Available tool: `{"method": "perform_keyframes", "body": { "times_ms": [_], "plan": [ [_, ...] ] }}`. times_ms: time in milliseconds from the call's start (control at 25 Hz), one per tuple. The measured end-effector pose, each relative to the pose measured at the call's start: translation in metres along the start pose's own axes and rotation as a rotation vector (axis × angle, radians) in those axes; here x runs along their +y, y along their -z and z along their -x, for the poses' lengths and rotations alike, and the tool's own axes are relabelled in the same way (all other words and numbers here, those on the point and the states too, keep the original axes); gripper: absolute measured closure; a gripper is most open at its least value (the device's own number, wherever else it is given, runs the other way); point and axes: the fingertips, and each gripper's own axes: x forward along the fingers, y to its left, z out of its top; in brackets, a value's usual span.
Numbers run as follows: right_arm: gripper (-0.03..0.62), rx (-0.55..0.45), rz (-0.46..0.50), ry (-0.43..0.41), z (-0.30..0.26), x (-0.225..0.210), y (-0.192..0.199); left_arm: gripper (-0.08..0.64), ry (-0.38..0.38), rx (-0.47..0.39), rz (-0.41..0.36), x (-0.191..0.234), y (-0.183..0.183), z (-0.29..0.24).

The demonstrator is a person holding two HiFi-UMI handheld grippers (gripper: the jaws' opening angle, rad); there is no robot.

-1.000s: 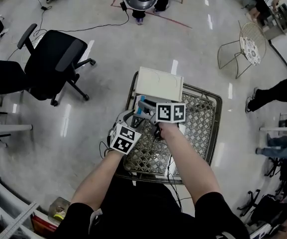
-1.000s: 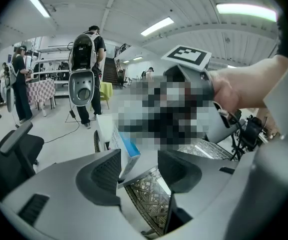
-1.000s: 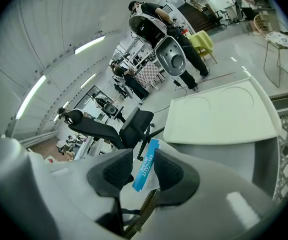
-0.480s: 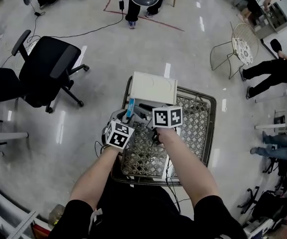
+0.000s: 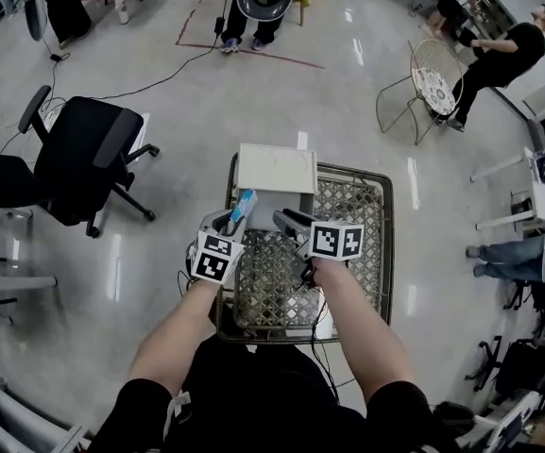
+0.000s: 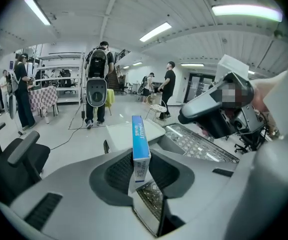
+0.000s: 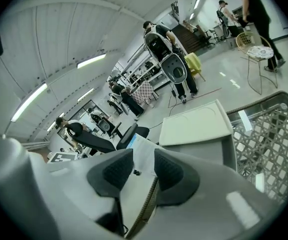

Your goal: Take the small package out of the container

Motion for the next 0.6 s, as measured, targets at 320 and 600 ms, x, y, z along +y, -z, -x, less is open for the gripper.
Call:
{"method": "perform_keyframes", "body": {
  "times_ms": [320,600],
  "plan": [
    [0.448,-0.134,0.014,-0.019,0.064,0.028,-0.019,0.465,-0.006,-0.11,-0.005,-0.011,-0.048,0.059],
    [0.449,-0.26,0.207,-0.06,0.14,0.062,-0.054,0.465,-0.092,-0.235,-0.029,-0.026,-0.1,0.131]
  ]
}}
